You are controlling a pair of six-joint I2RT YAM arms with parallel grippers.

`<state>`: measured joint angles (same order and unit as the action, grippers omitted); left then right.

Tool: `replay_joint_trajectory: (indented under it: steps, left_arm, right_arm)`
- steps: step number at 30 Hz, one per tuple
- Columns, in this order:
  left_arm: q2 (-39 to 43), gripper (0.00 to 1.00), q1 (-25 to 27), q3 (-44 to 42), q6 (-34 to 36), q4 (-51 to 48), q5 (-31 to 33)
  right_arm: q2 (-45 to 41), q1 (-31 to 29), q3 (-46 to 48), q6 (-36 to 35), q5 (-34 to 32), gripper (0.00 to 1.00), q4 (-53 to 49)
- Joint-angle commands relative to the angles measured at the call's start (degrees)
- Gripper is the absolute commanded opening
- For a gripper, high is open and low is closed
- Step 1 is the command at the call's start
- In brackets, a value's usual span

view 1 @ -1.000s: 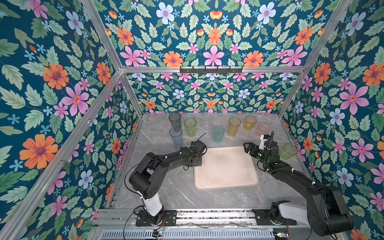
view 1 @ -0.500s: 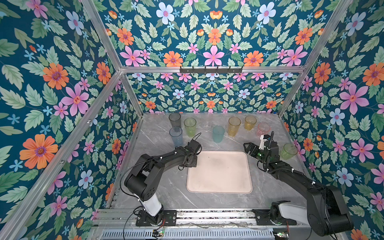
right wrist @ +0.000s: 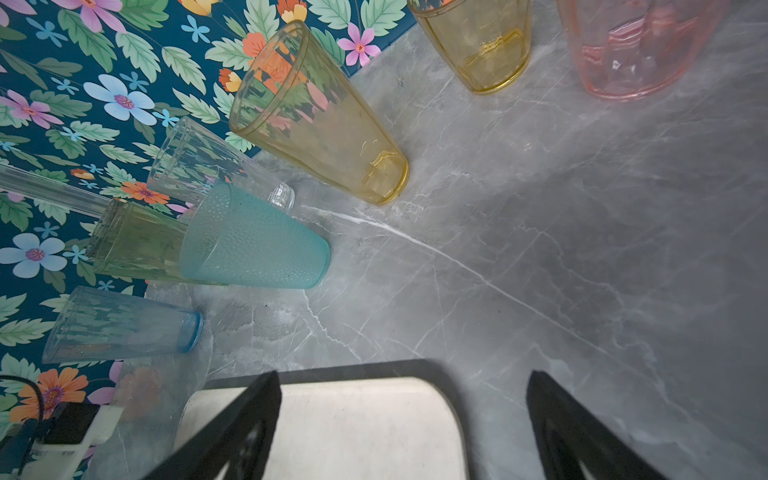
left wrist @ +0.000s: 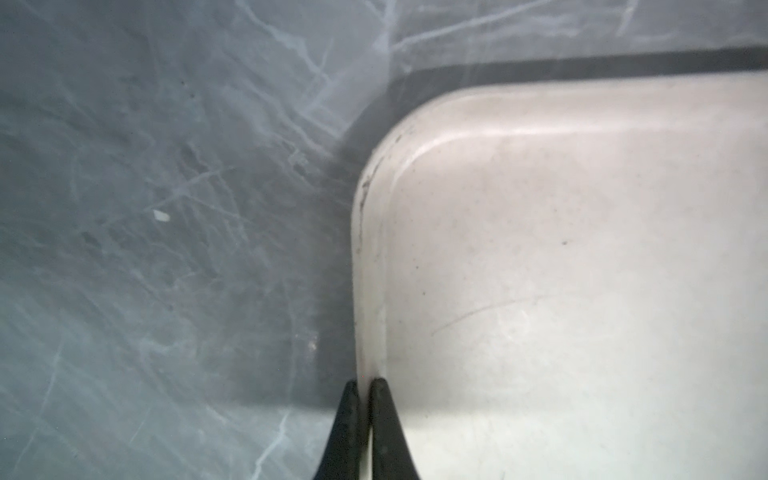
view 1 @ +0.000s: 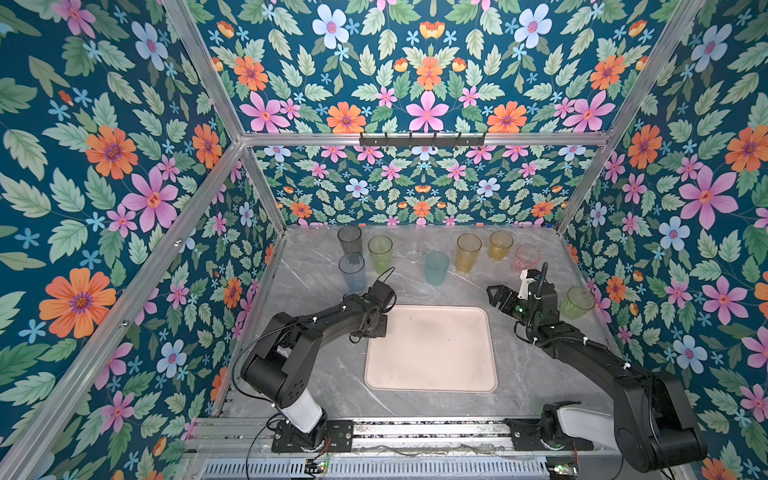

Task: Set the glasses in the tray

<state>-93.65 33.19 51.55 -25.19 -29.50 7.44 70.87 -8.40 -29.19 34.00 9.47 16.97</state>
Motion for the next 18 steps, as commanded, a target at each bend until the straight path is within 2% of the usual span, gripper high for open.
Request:
replay_joint_trajectory:
  steps: [1,9,18]
  left_arm:
    - [0.03,0.02,-0.62,-0.57,1.35,-5.84,2.6]
    - [0.61,0.01,-1.73,-0.66,0.24,-6.1,2.1]
    - [2.46,0.07,-3.04,-1.28,-0.03,-4.67,0.16]
  right_arm:
    - [0.14,-0.03,-0.52,-0.42,0.31,0.93,0.34]
    - [0.14,-0.04,-0.52,-0.42,0.47,0.94,0.21]
    - [0.49,-0.03,-0.69,-0.42,0.72,0.93,0.08]
